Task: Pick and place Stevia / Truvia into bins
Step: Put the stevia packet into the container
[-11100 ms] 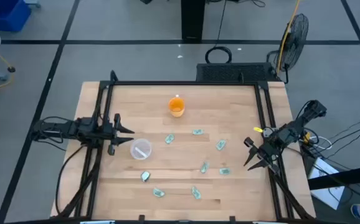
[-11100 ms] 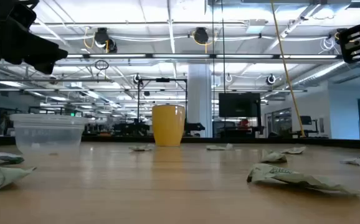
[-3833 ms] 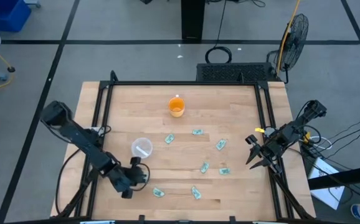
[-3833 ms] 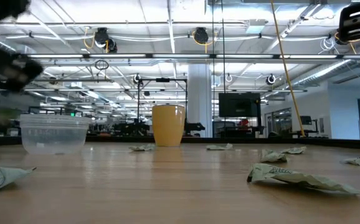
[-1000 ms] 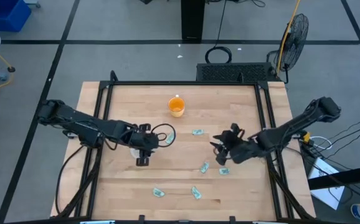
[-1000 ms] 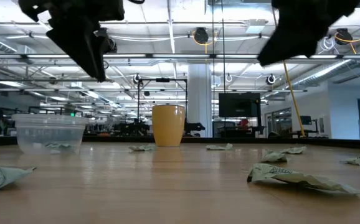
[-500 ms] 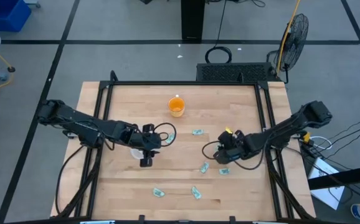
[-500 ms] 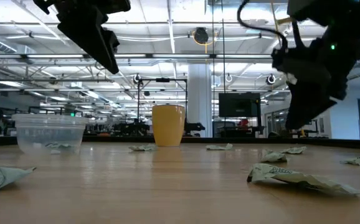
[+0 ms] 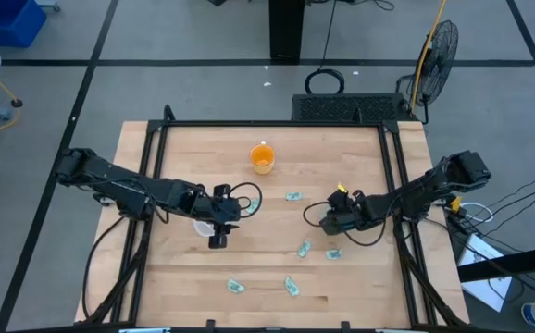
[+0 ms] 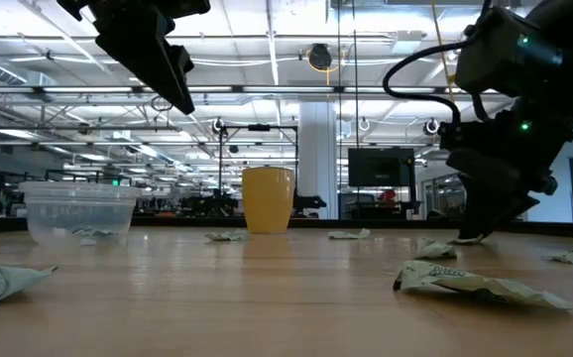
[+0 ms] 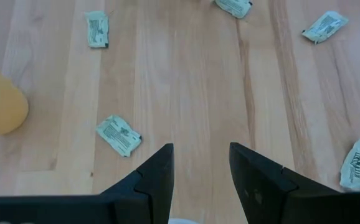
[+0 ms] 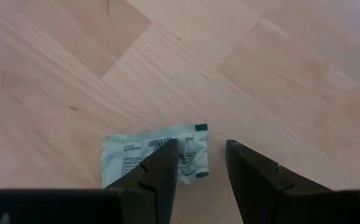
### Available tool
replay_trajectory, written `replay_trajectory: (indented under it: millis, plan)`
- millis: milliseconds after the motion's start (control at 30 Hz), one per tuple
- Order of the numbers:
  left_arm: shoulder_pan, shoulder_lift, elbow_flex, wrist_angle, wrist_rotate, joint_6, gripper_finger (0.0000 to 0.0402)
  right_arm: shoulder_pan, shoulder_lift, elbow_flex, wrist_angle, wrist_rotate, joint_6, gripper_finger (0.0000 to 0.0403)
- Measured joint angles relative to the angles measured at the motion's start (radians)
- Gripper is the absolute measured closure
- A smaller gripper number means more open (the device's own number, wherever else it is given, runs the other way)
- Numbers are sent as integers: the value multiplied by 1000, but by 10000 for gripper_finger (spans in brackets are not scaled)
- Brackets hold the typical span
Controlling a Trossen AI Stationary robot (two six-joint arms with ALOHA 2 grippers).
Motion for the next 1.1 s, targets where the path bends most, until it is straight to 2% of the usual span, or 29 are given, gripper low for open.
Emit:
replay_trajectory:
  millis: [133,300,500,633,767,933,1000,1100]
  plan:
    - [0,0,0,-1,-1,0,240,1,2,-35,25,13,-2,307]
    - [0,0,0,-3,-41,8,240,1,2,-37,62,13,-39,386]
    - [0,-69,0,-74,-88,-11,241,3,-29,12,115,-10,-147,396]
    - [-1,-191,-1,-156,-148,-46,241,22,-63,165,146,76,-320,399]
    - [-5,-344,-1,-202,-219,-87,241,29,-22,352,263,132,-613,400]
    - [-6,-533,0,-222,-295,-97,241,18,99,561,413,143,-938,400]
    - [-5,-600,0,-225,-310,-92,241,3,164,629,420,139,-1004,400]
    - [-4,-675,0,-239,-342,-80,241,-30,276,741,426,66,-1052,400]
